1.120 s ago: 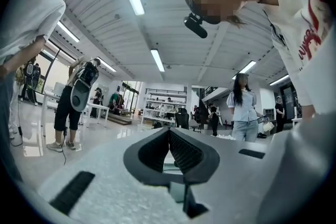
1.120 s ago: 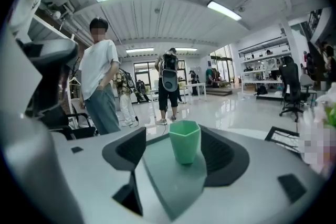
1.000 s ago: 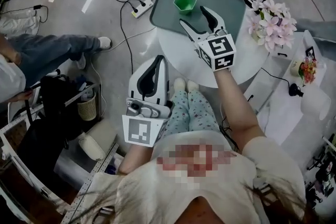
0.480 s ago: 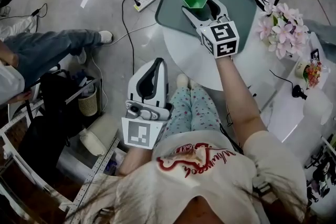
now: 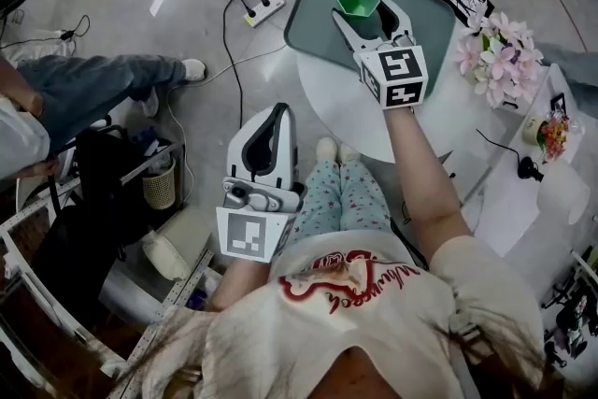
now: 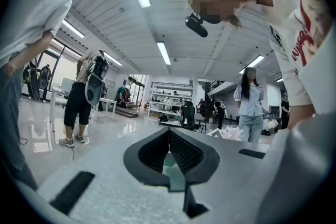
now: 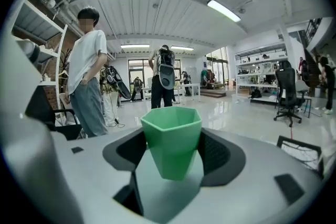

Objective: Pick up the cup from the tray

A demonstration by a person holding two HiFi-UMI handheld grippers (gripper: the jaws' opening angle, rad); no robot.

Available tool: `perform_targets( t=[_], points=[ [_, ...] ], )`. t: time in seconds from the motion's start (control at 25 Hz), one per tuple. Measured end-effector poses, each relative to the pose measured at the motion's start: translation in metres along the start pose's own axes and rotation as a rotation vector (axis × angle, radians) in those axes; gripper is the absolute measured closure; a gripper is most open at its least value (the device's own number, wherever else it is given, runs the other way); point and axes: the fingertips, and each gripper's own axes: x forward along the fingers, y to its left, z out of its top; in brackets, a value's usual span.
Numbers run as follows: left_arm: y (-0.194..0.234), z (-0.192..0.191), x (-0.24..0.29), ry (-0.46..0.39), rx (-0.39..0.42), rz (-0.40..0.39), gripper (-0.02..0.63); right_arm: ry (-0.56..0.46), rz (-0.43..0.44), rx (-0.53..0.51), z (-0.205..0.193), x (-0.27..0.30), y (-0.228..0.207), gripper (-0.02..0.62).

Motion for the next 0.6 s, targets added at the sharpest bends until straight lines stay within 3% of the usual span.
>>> perform_targets(
  t=[0.32,0.6],
  points=[
    [-0.029,0.059,0.008,-0.111,0.078,-0.074,0.592,-0.136,-0.072,-0.022,0.108,-0.076,-0.011,0.284],
    [-0.057,0.094,0.013,-0.124,0.151,-0.12,0.592,-0.189,-0.054,-0.045,0.18,-0.173,0.004,0.284]
  ],
)
